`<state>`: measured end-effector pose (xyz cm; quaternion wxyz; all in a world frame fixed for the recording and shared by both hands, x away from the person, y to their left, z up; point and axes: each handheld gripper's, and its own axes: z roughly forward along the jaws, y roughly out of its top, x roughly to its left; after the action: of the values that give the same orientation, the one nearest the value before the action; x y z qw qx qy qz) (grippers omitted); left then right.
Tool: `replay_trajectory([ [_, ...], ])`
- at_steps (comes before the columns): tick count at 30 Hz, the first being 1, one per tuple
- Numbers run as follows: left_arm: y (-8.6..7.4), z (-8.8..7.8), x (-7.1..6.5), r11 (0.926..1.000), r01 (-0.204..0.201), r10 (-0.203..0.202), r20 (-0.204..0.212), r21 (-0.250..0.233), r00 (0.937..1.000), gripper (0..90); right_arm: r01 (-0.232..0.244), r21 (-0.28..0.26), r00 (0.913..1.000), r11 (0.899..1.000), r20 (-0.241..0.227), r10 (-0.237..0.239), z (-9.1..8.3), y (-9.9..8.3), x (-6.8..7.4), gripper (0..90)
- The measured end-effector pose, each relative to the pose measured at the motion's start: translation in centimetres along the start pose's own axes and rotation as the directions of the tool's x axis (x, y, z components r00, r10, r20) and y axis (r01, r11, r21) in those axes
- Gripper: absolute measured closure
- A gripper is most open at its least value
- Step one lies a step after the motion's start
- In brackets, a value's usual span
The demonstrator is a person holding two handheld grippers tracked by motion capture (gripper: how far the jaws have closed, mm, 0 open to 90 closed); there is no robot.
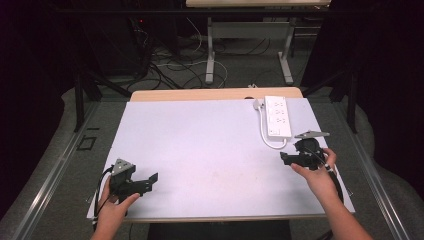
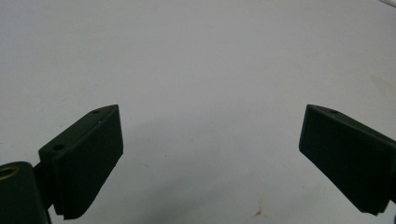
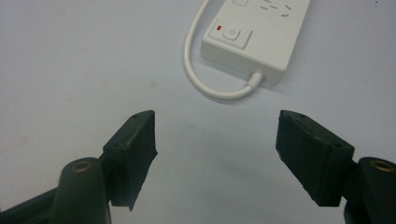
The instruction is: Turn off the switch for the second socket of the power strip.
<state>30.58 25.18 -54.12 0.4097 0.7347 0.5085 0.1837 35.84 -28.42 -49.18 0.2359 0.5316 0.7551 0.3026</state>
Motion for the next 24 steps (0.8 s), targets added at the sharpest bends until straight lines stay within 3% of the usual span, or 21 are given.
replay_trajectory([
  [6,0.0,0.0,0.0,1.0000,0.004,-0.004,0.000,0.000,1.0000,6.2,0.003,0.006,1.0000,1.000,0.006,-0.003,0.1,1.0,-0.2,28.4],
  [24,0.0,0.0,0.0,1.0000,0.006,-0.006,0.000,-0.001,1.0000,6.2,-0.005,0.023,0.9993,1.000,-0.037,0.005,0.4,4.2,-0.6,41.6],
])
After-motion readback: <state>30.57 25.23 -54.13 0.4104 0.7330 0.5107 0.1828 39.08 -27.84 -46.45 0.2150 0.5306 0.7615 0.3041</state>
